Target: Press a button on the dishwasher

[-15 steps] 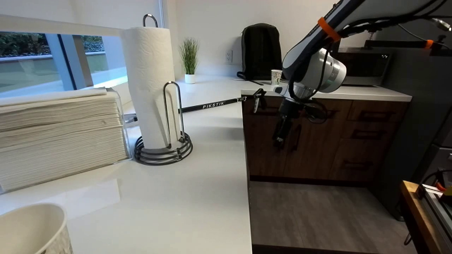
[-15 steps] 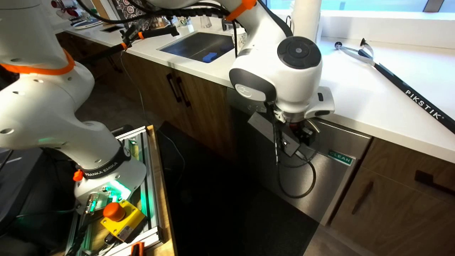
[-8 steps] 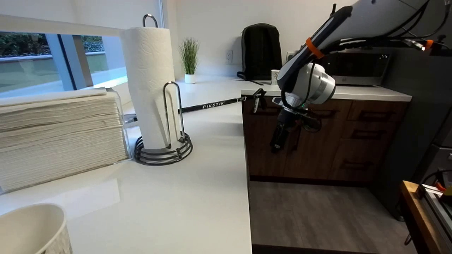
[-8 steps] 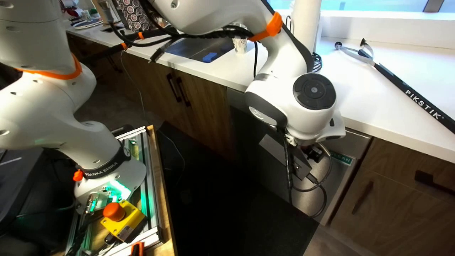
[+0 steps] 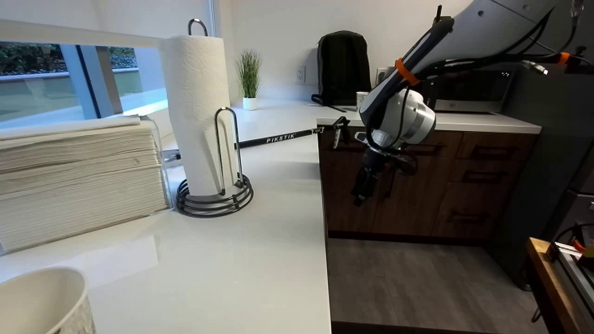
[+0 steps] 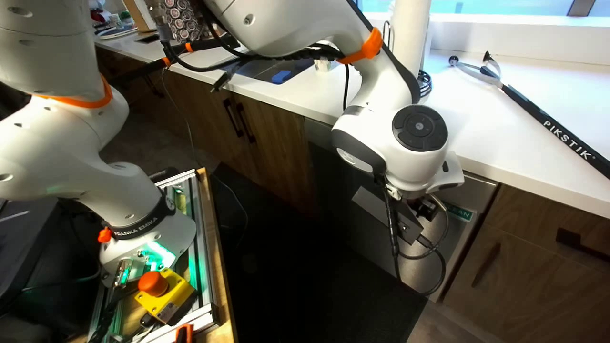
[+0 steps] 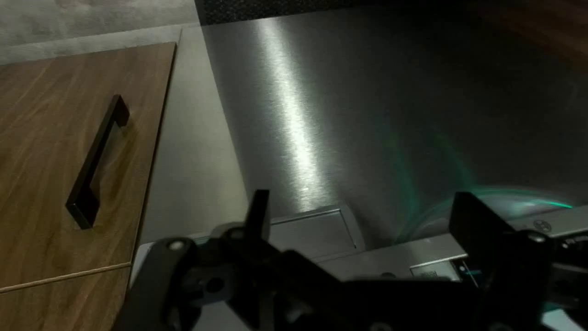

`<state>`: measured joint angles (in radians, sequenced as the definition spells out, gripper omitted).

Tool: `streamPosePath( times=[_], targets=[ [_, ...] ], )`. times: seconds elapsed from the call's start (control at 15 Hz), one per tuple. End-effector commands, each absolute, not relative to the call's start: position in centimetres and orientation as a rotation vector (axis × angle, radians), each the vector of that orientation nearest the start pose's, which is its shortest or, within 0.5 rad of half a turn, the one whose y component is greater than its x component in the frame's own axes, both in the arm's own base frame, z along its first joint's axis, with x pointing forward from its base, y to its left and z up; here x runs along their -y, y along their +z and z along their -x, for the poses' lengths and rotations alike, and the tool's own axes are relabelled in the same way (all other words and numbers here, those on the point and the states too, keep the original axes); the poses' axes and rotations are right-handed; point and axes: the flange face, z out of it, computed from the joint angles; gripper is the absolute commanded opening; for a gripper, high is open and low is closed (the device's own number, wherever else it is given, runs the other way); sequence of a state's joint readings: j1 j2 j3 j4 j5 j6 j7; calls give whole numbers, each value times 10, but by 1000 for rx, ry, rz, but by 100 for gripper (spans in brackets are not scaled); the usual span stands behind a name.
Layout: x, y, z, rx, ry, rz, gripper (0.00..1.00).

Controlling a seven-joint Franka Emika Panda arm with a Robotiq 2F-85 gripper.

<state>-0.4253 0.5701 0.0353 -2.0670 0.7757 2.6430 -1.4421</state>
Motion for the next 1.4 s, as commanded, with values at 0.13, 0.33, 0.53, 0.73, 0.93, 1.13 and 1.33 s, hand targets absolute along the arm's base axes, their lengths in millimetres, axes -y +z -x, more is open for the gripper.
streamPosePath(
  times=[0.13, 0.33, 0.53, 0.73, 0.93, 1.13, 1.33],
  targets=[
    [238, 122, -534, 645, -539, 2856, 66],
    [233, 116, -537, 705, -622, 2824, 42],
    [237, 110, -543, 747, -716, 2802, 18],
    [247, 99, -548, 708, -784, 2777, 0],
    [246, 104, -545, 686, -733, 2773, 1],
    [249, 99, -546, 670, -740, 2768, 1],
    [245, 90, -553, 686, -766, 2756, 0]
  ],
)
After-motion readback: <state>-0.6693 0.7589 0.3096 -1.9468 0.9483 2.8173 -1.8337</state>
